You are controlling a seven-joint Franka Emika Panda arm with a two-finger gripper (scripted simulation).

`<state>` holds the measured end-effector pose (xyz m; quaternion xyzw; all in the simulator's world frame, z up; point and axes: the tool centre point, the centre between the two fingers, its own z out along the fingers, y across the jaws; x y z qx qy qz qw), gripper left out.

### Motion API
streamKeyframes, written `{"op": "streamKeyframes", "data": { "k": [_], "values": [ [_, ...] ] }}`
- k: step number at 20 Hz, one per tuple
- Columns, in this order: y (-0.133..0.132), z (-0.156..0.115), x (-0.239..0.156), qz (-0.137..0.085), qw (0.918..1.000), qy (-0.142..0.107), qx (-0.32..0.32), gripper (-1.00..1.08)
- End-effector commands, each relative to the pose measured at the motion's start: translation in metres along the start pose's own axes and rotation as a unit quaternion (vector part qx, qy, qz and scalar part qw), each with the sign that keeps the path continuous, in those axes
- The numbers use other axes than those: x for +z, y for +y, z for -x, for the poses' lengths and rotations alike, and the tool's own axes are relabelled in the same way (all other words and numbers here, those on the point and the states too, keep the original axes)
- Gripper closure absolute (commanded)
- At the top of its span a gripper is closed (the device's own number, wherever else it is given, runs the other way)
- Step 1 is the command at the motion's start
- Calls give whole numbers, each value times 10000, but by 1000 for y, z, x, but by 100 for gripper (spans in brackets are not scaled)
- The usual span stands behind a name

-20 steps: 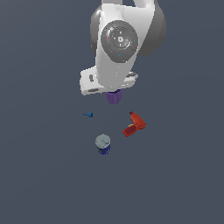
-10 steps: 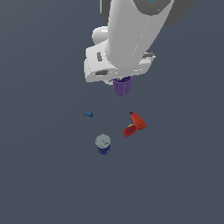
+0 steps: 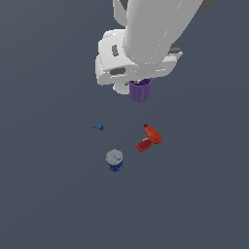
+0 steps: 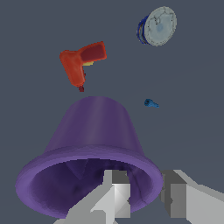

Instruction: Pick up a designated object from a clutter of objects.

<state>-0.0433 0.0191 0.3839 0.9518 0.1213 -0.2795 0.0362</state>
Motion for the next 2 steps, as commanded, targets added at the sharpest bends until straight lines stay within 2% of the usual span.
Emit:
{"op": "streamKeyframes", "data": {
  "k": [1,2],
  "values": [
    [0,0,-3,1,10000,3,4,108],
    [0,0,-3,1,10000,3,4,108]
  ]
}}
